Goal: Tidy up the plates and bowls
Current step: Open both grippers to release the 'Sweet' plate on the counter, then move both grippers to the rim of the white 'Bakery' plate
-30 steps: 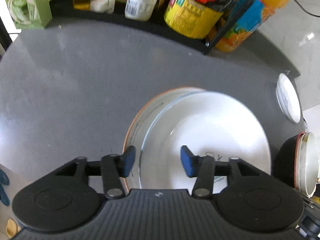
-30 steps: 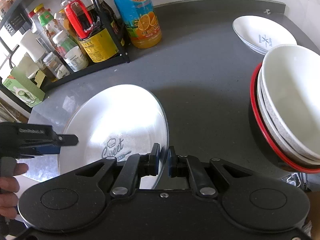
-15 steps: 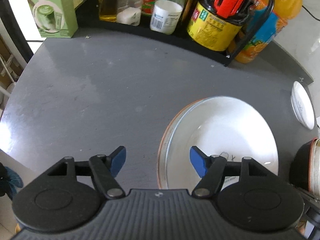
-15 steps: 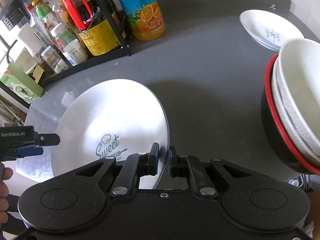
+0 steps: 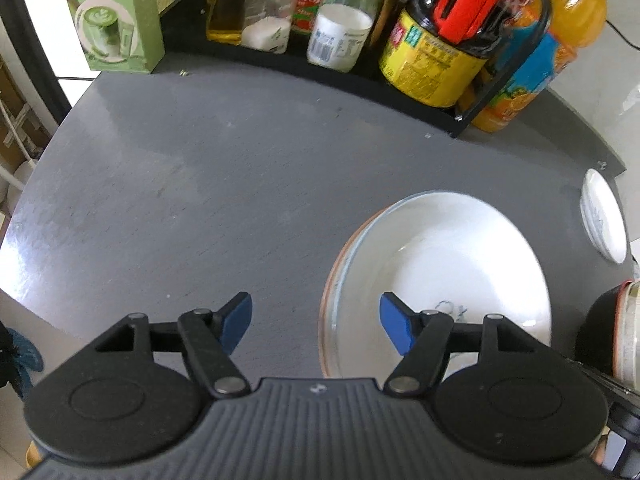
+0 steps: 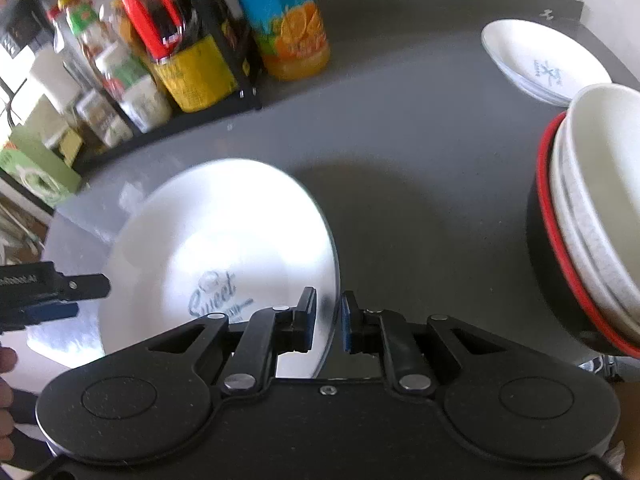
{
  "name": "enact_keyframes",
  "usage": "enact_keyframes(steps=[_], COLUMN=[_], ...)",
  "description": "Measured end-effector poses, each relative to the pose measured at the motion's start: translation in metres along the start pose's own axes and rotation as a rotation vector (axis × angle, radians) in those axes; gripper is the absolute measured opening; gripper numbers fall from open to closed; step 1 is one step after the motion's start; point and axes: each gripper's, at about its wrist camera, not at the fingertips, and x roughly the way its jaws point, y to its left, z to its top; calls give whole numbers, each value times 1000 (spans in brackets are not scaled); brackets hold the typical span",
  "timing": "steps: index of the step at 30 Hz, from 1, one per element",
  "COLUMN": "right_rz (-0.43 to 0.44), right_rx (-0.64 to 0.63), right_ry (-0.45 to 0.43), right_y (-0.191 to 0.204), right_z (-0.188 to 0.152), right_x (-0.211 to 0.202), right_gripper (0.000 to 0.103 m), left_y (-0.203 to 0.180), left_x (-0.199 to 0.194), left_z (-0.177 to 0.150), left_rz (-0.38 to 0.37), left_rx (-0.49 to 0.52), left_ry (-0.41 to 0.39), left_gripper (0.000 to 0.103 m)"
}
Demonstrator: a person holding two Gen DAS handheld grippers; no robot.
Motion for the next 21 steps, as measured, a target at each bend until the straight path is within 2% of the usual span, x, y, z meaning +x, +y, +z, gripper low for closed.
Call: enact_keyframes(steps=[4, 7, 11, 18, 21], right_rz=[8, 7, -8, -56, -74], right_rx=[19, 51, 85, 154, 178], right_ry=[-33, -63, -124, -189, -214], right_y=[-5, -13, -28, -70, -88], right_z=[6, 12, 19, 29, 33], right_x=[-20, -38, -65, -91, -100], right_gripper=[27, 31, 48, 52, 57], left_y=[-12, -26, -49, -101, -125], left_x=[-6, -10, -12, -15, -18], left_z=[4, 8, 13, 22, 26], left_rz=[-31, -59, -102, -168, -154], left_rx=[12, 26, 50, 121, 155], left_ry=[-19, -28, -40, -83, -124], left_gripper=[69, 69, 69, 69, 77])
